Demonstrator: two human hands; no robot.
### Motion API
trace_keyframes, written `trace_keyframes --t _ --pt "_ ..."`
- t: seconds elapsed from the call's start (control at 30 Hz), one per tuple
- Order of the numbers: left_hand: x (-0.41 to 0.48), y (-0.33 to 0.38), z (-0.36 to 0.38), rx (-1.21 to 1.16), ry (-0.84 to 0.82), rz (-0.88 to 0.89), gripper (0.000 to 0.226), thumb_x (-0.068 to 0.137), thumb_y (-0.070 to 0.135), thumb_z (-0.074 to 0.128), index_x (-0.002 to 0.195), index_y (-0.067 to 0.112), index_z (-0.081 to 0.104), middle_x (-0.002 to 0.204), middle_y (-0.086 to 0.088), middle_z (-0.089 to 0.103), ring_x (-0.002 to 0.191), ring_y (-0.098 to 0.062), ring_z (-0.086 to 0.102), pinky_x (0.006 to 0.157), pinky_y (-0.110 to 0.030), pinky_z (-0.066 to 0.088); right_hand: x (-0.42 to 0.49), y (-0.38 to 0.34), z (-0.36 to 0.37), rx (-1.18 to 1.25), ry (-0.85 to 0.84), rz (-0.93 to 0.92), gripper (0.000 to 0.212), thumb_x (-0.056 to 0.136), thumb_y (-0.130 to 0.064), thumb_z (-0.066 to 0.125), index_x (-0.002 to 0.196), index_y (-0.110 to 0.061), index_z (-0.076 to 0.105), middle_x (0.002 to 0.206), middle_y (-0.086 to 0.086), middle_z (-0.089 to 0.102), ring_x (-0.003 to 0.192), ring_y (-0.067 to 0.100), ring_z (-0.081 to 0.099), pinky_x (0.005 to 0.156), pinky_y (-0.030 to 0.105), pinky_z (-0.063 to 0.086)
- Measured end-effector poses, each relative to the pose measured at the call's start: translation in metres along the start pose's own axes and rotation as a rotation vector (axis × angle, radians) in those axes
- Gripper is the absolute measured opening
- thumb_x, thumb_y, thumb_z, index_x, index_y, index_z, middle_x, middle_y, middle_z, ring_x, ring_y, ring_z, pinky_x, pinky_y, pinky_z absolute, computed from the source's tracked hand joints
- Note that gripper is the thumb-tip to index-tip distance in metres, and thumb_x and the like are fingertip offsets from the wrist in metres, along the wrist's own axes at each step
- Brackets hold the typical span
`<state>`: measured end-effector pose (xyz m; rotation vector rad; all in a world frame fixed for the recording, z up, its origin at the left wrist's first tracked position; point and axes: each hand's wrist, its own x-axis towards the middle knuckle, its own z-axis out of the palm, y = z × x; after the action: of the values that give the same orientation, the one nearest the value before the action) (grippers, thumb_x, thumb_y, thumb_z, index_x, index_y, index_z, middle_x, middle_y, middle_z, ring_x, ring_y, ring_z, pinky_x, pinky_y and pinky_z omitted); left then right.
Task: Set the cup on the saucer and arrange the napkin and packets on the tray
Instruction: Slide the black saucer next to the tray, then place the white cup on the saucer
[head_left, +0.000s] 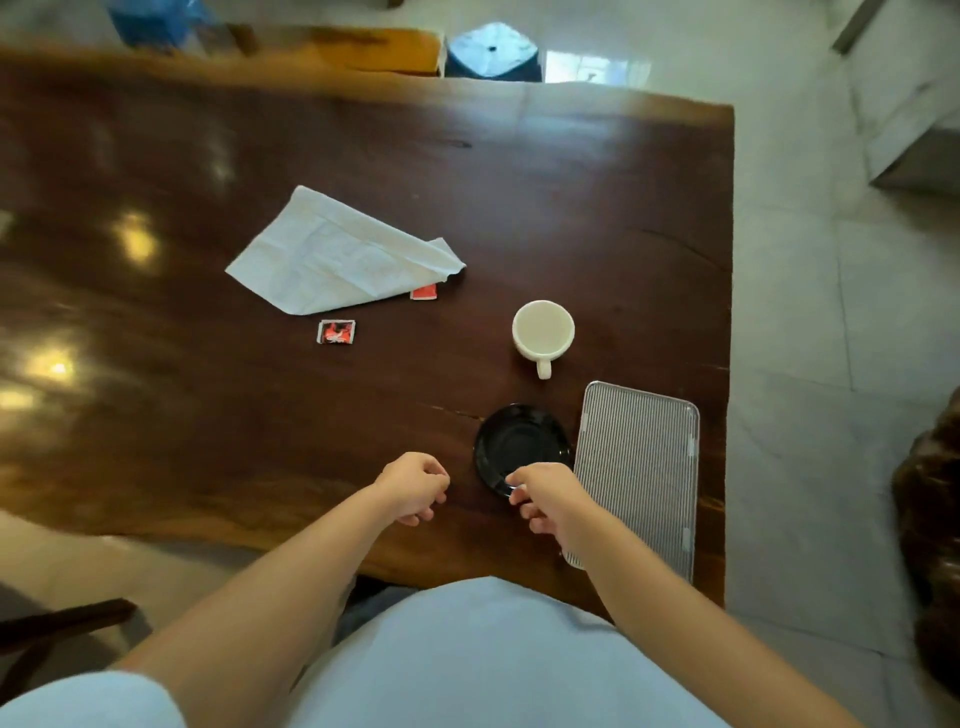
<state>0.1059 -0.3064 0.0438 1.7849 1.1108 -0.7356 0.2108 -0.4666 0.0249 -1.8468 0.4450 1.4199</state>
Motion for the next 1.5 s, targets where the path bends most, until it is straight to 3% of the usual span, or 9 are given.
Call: trace_keyframes --t 0.17,0.43,0.63,1.17,1.33,1.5 --pt "-0.011 -0.016 0.0 -0.07 0.033 0.018 0.02 0.102 0.03 0.053 0.117 0.021 0.062 0.104 -0.001 0.07 0.081 -0.016 0.068 0.055 -0.02 0.051 -0.002 -0.005 0.006 -0.049 -0.022 -0.09 0.008 0.095 -0.016 0.057 0.097 -0.01 0.061 0.081 0.009 0.059 0.048 0.012 0.045 0.037 0.018 0.035" --pt "-0.014 -0.009 -0.002 -0.085 0.068 0.054 0.02 0.101 0.029 0.054 0.117 0.021 0.062 0.104 -0.002 0.069 0.082 -0.016 0.068 0.059 -0.021 0.053 -0.007 -0.015 0.009 -0.129 -0.042 -0.053 0.011 0.096 -0.02 0.058 0.091 -0.011 0.062 0.093 0.012 0.059 0.054 0.015 0.05 0.043 0.02 0.041" --pt "-0.011 0.015 0.012 -0.114 0.048 0.095 0.021 0.102 0.027 0.053 0.119 0.019 0.062 0.106 -0.003 0.07 0.083 -0.016 0.068 0.062 -0.024 0.055 -0.01 -0.012 -0.017 -0.131 0.014 -0.19 0.022 0.097 -0.016 0.056 0.116 -0.008 0.064 0.086 0.01 0.061 0.055 0.014 0.049 0.039 0.02 0.038" --pt "0.049 0.068 0.01 -0.185 0.008 0.097 0.017 0.098 0.018 0.055 0.112 0.019 0.062 0.097 -0.003 0.072 0.071 -0.018 0.069 0.054 -0.027 0.053 0.023 -0.058 -0.049 -0.007 0.099 -0.149 0.018 0.096 -0.01 0.048 0.113 -0.009 0.055 0.077 0.007 0.059 0.049 0.014 0.046 0.041 0.022 0.03" --pt "0.088 0.091 0.0 -0.372 0.009 0.069 0.022 0.095 0.009 0.054 0.114 0.017 0.059 0.095 -0.006 0.071 0.068 -0.02 0.068 0.053 -0.03 0.053 0.047 -0.091 -0.064 0.042 0.193 -0.139 0.036 0.094 -0.007 0.051 0.129 -0.011 0.045 0.085 0.008 0.06 0.057 0.017 0.055 0.045 0.025 0.037" --pt "0.125 0.11 -0.012 -0.563 -0.046 0.039 0.025 0.096 0.005 0.055 0.117 0.017 0.058 0.106 -0.012 0.067 0.073 -0.024 0.07 0.059 -0.033 0.058 0.073 -0.123 -0.072 0.115 0.255 -0.145 0.035 0.096 -0.005 0.05 0.13 -0.008 0.047 0.098 0.011 0.062 0.069 0.02 0.065 0.06 0.031 0.054"
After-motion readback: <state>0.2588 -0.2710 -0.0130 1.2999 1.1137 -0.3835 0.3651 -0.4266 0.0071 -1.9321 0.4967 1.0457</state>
